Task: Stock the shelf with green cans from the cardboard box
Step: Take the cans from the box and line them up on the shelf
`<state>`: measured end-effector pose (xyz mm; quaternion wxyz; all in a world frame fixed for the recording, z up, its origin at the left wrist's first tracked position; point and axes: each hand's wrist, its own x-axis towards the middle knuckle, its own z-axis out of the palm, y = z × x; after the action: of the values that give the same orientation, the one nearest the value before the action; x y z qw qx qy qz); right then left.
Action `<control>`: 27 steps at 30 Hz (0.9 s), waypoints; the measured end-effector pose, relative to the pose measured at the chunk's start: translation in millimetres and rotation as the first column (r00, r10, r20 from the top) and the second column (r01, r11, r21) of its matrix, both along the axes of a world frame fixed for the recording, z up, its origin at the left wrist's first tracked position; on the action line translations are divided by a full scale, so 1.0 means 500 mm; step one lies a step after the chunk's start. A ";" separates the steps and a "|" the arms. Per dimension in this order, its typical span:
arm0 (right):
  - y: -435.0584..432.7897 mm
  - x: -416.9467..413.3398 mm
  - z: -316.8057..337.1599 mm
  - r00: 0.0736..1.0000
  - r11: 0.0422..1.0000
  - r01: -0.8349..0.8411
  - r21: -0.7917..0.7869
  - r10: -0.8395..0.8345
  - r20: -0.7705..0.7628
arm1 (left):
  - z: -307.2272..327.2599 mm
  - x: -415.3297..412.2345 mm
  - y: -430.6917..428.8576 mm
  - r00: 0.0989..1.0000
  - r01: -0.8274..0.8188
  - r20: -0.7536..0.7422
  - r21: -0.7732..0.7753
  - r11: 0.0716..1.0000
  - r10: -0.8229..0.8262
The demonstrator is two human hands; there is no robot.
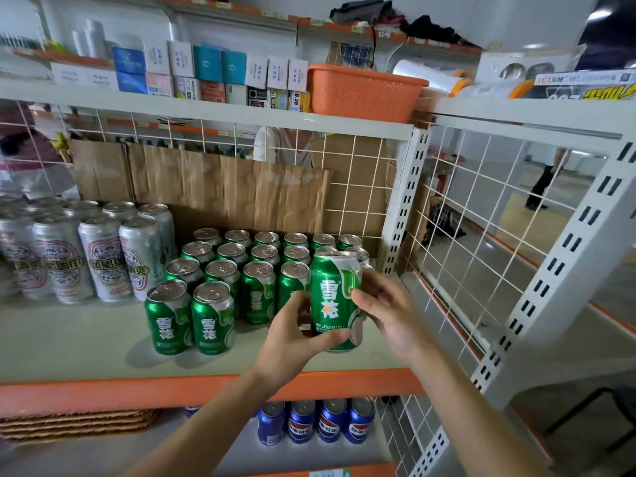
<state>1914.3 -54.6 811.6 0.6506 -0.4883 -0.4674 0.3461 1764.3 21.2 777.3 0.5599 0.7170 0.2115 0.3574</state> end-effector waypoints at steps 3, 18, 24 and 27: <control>-0.004 -0.012 0.002 1.000 1.000 -0.001 0.005 0.001 0.027 | -0.003 0.002 0.002 0.997 -0.068 0.026 0.006 0.998 0.068; 0.010 -0.029 -0.046 0.945 0.982 0.179 -0.058 -0.155 0.289 | -0.042 -0.006 0.030 0.994 -0.089 -0.057 0.071 0.993 0.093; 0.030 -0.023 -0.067 0.934 0.967 0.234 -0.101 -0.195 0.299 | -0.081 -0.043 0.065 0.987 0.016 -0.163 0.160 0.987 0.011; 0.040 -0.014 -0.081 0.934 0.960 0.240 -0.141 -0.189 0.303 | -0.115 -0.089 0.096 0.964 0.035 -0.266 0.187 0.982 0.016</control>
<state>1907.5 -34.7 770.9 0.5645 -0.6369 -0.4680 0.2381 1719.9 69.0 719.7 0.4569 0.8097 0.2462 0.2738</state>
